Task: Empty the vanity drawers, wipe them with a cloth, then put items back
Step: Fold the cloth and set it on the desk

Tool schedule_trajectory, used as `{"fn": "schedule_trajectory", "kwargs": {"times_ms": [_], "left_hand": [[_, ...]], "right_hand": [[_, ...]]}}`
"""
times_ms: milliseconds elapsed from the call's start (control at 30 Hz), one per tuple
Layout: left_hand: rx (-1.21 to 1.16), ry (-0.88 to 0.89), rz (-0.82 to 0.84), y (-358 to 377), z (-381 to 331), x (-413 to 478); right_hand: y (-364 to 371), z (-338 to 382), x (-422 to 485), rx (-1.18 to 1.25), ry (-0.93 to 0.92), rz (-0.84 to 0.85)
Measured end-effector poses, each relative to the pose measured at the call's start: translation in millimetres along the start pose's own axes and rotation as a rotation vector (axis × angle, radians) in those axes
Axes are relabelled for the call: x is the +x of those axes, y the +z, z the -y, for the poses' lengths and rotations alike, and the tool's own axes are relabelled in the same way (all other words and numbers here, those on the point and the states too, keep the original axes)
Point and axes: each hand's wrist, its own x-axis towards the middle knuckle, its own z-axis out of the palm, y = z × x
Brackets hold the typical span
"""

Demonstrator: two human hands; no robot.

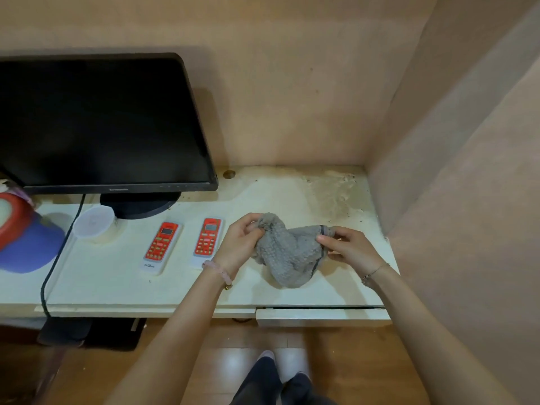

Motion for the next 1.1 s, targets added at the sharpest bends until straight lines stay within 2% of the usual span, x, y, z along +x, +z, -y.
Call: {"fn": "schedule_trajectory", "kwargs": {"times_ms": [67, 133, 300, 433, 533, 633, 700, 967, 1100], "left_hand": [[0.084, 0.037, -0.053, -7, 3, -4], [0.126, 0.055, -0.060, -14, 6, -9], [0.017, 0.019, 0.024, -31, 15, -21], [-0.117, -0.155, 0.114, -42, 26, -14], [-0.072, -0.298, 0.056, -41, 44, 5], [0.092, -0.405, -0.051, -38, 64, 29], [0.196, -0.392, -0.104, -39, 74, 44], [0.374, -0.225, -0.103, -42, 80, 77], [0.364, -0.173, -0.187, -44, 80, 88]], "right_hand": [[-2, 0, -5, -0.103, -0.073, -0.064], [-3, 0, -12, -0.098, -0.128, -0.090], [0, -5, -22, -0.005, -0.165, -0.043], [6, -10, -13, 0.027, -0.069, -0.040], [16, -20, 12, -0.055, 0.050, -0.043], [29, -33, 40, -0.101, 0.138, -0.076], [34, -40, 57, -0.167, 0.157, -0.102], [36, -52, 87, -0.421, 0.144, -0.212], [37, -55, 93, -0.469, 0.154, -0.294]]}}
